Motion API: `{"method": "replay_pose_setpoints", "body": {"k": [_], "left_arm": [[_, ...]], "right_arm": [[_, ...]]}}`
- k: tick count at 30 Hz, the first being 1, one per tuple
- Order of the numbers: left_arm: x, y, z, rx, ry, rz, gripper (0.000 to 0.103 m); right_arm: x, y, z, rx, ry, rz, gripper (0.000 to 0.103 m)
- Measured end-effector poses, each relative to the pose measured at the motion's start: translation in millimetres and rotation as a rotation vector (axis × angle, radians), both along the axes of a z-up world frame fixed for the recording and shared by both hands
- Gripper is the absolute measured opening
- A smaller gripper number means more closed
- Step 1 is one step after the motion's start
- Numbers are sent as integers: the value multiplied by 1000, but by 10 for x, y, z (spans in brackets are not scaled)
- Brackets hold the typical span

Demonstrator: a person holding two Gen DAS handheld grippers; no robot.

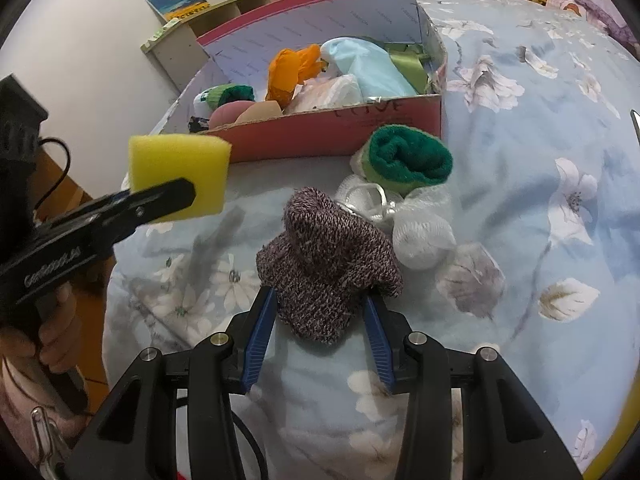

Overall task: Organize soft objects
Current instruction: 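Grasp the yellow sponge with the left gripper while right grasps the brown knit sock, then carry the yellow sponge and brown knit sock over the pink box with both grippers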

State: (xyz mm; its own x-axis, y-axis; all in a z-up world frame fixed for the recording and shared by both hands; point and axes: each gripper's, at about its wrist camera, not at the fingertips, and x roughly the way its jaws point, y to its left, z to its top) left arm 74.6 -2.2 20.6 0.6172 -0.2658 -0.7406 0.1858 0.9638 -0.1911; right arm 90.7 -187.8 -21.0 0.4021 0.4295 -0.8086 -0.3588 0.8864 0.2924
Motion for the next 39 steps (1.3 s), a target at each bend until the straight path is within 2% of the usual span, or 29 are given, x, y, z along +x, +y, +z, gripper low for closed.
{"method": "replay_pose_setpoints", "body": {"k": [2, 4, 6, 9, 24, 39], "left_arm": [[-10, 26, 0, -4, -2, 4, 26], [-22, 47, 8, -7, -3, 8, 26], [-33, 68, 18, -9, -6, 13, 26], [-43, 95, 29, -13, -8, 20, 26], [-124, 200, 233, -19, -65, 46, 26], [172, 320, 447, 1, -121, 90, 26]], "right_arm": [[16, 18, -10, 3, 1, -10, 45], [14, 30, -7, 8, -9, -11, 39], [1, 17, 9, 10, -25, -12, 28], [-26, -8, 47, 28, -34, -4, 20], [-262, 122, 424, 57, -144, 103, 19], [78, 137, 763, 21, -235, 92, 19]]}}
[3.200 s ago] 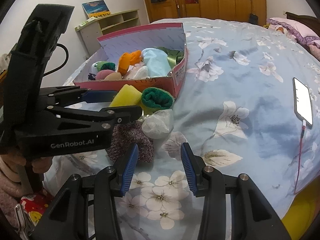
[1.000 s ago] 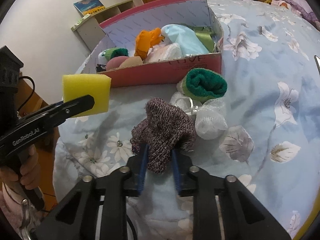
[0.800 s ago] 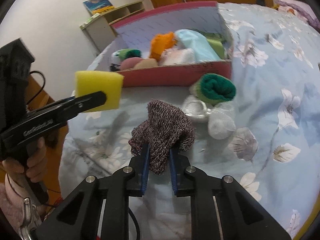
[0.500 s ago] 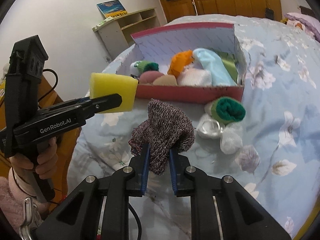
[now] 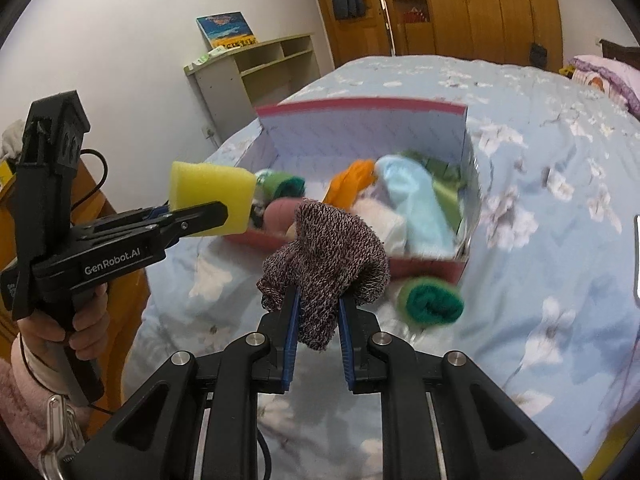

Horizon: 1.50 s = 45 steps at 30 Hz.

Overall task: Organize soft objects
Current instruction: 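Carry the yellow sponge and brown knit sock over the pink box with both grippers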

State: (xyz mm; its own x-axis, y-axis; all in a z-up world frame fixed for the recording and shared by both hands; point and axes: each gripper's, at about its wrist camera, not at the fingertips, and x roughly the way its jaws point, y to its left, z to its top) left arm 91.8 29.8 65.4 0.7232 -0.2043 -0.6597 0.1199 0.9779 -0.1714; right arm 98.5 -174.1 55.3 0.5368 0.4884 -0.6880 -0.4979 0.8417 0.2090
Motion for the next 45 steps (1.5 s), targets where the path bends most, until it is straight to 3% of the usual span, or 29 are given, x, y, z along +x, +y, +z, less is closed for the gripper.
{"method": "replay_pose_setpoints", "body": {"k": [16, 29, 45], "left_arm": [[562, -168, 43, -8, -7, 8, 26], [960, -343, -116, 31, 31, 7, 26], [1192, -368, -414, 47, 95, 29, 26]], "right_arm": [[498, -46, 110, -42, -34, -35, 19], [864, -105, 196, -67, -74, -85, 19], [1354, -35, -18, -130, -63, -113, 19]]}}
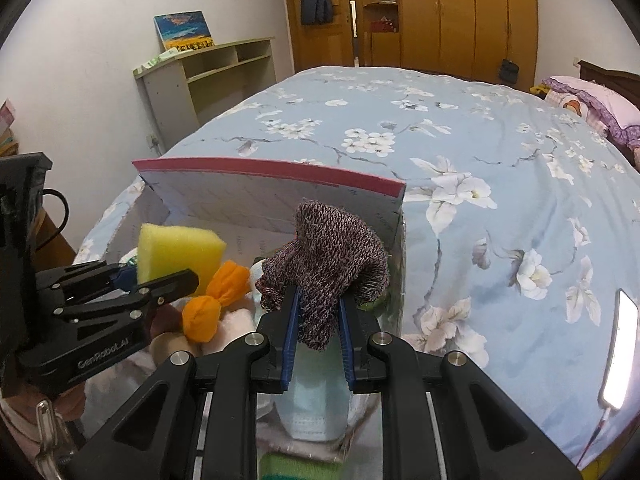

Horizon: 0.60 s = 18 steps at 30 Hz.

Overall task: Organize soft objects
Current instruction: 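Carry the yellow sponge and brown knit sock over the pink box with both grippers, then lower the sponge and brown sock into the box and open both grippers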

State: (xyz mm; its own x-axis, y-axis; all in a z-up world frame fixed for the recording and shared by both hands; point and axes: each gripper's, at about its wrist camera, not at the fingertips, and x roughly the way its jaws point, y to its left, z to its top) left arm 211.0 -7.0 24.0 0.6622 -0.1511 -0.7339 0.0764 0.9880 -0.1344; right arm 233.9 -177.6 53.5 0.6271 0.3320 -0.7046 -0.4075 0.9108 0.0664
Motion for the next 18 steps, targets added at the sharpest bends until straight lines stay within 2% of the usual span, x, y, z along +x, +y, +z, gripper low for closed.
{"method": "replay_pose_setpoints", "body": {"k": [3, 5, 7, 9, 18], "left_arm": [[29, 5, -58, -3, 25, 0, 28], [44, -5, -89, -4, 38, -3, 35], [39, -6, -93, 2, 35, 1, 37], [36, -13, -93, 1, 35, 1, 39], [-21, 12, -34, -3, 7, 18, 58]], "right_arm": [[60, 22, -82, -7, 11, -2, 20], [110, 23, -131, 1, 27, -3, 20], [140, 7, -167, 10, 39, -8, 22], [153, 3, -182, 17, 40, -10, 27], [138, -53, -142, 43, 13, -33, 38]]}}
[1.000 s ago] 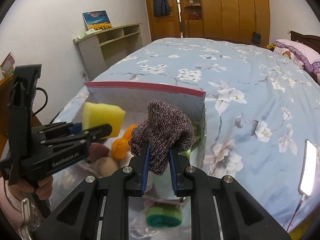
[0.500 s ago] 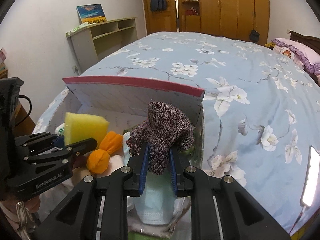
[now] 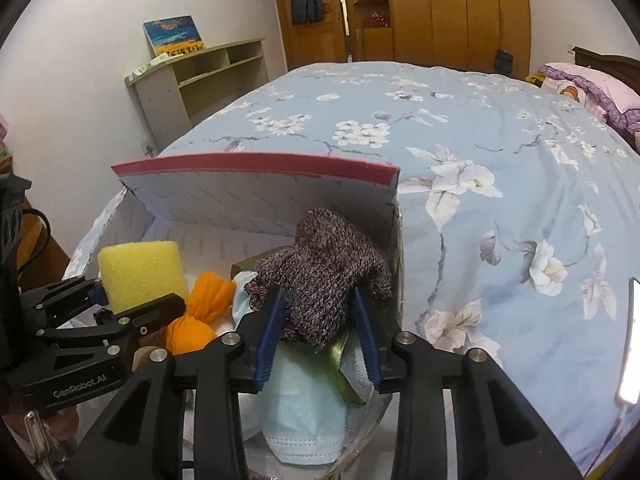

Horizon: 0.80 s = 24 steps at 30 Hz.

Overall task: Organize soft objects
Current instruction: 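Lower the sponge and brown sock into the box and open both grippers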

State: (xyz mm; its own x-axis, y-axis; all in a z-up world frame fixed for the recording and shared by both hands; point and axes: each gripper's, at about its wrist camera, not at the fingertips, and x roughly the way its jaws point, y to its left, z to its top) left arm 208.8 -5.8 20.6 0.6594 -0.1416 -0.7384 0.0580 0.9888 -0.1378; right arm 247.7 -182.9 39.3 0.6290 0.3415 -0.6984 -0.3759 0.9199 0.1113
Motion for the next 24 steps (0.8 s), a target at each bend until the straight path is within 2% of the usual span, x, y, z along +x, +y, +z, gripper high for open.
{"method": "replay_pose_setpoints", "body": {"k": [2, 4, 17, 24], "left_arm": [[-26, -3, 31, -5, -13, -4, 69], [-46, -3, 60, -10, -23, -5, 75], [-246, -39, 246, -4, -62, -5, 76], [-334, -38, 256, 8, -50, 3, 76]], "right_arm": [[-10, -14, 24, 9, -7, -5, 40], [-33, -24, 55, 14, -19, -8, 41], [-239, -90, 215, 41, -61, -12, 41], [-369, -117, 236, 58, -60, -2, 41]]}}
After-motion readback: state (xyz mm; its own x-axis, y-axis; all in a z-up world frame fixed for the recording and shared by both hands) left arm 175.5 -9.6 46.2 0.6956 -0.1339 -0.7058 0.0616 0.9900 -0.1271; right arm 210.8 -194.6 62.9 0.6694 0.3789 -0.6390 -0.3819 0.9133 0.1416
